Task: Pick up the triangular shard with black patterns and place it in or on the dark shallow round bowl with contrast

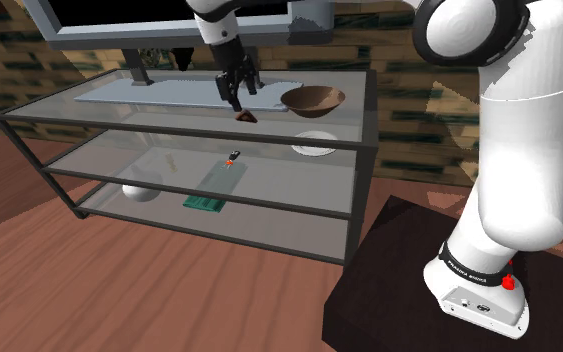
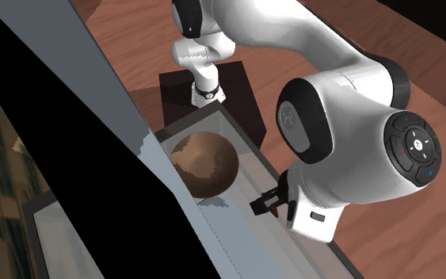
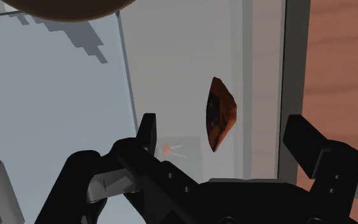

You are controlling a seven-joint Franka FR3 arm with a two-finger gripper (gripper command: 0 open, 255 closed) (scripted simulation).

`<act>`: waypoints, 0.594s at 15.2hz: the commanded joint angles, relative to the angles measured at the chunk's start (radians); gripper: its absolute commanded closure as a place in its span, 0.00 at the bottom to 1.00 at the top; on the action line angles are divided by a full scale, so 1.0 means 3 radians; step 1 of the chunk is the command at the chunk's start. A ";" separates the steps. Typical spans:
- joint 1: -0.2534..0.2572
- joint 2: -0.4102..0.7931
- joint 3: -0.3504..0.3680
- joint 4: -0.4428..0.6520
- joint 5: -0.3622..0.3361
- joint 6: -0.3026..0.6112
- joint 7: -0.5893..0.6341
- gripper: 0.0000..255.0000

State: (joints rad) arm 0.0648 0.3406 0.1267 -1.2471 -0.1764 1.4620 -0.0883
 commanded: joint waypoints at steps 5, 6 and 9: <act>-0.0039 -0.0093 -0.0009 -0.0416 0.0007 0.0325 0.0008 0.00; -0.0039 -0.0093 -0.0009 -0.0416 0.0007 0.0325 0.0008 0.00; -0.0039 -0.0093 -0.0009 -0.0416 0.0007 0.0325 0.0008 0.00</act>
State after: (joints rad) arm 0.0533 0.3134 0.1241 -1.3700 -0.1743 1.5579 -0.0860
